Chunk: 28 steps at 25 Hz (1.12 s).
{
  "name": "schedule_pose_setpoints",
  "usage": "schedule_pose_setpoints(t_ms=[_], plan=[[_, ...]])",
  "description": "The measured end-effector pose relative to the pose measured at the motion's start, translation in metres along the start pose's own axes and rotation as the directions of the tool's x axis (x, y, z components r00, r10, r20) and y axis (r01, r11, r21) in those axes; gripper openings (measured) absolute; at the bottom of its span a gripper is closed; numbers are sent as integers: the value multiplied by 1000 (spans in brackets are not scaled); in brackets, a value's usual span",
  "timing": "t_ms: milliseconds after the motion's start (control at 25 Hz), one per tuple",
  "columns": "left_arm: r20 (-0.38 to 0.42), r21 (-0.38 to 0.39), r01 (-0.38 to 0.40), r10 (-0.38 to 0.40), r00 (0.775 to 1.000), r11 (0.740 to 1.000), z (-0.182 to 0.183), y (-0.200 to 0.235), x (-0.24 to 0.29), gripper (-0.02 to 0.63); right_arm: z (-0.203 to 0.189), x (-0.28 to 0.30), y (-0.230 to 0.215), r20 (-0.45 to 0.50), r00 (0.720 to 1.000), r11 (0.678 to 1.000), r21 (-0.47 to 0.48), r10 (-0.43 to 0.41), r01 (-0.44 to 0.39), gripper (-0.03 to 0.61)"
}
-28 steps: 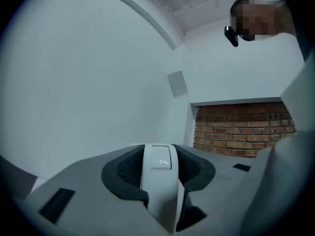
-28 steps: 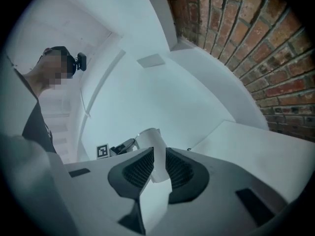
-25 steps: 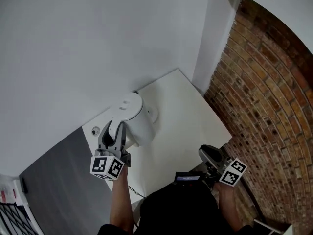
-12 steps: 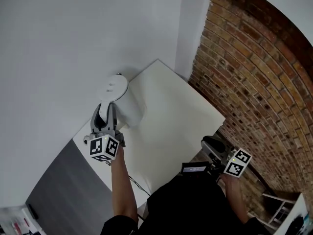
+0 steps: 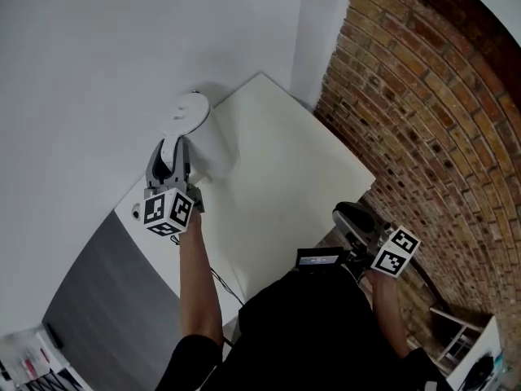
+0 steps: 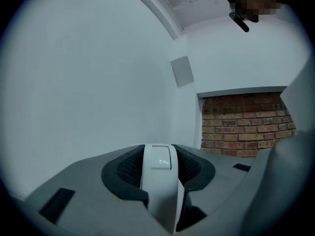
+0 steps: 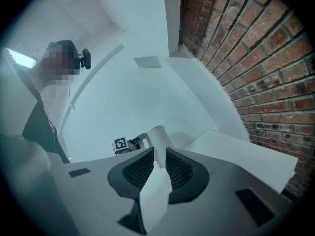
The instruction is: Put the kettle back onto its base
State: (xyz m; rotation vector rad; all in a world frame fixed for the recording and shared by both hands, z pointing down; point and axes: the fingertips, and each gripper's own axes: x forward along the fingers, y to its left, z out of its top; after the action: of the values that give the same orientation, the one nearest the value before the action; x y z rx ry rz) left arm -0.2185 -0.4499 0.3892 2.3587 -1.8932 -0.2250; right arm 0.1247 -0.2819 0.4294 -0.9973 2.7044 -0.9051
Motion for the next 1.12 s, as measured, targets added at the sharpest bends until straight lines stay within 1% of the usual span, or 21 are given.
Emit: schedule_pose_setpoints(t_ms=[200,400,520,800,960,1120], plan=[[-5,1,4,-4,1000,1000,-6,0,5,179,-2,1,-1,-17,1000,1000,7,-3,3,77],[-12,33,3,-2,1000,999,-5,0,13,179,2,2,-3,-10,1000,1000,14,1,0,77],[-13,39,8,-8,1000,999,-9,-4,13,179,1,0,-5,-13,1000,1000,22,-2,2,77],[2,74,28,-29,1000,997,-14,-10,12,179,-1,1,-5,-20,1000,1000,28,6,-5,77],[16,77,43,-44,999,996,-20,-17,6,179,-3,-1,-5,-31,999,1000,28,8,-8,77],[21,89,60,-62,998,994,-17,-17,4,179,-3,3,-4,-32,999,1000,27,11,-10,77]])
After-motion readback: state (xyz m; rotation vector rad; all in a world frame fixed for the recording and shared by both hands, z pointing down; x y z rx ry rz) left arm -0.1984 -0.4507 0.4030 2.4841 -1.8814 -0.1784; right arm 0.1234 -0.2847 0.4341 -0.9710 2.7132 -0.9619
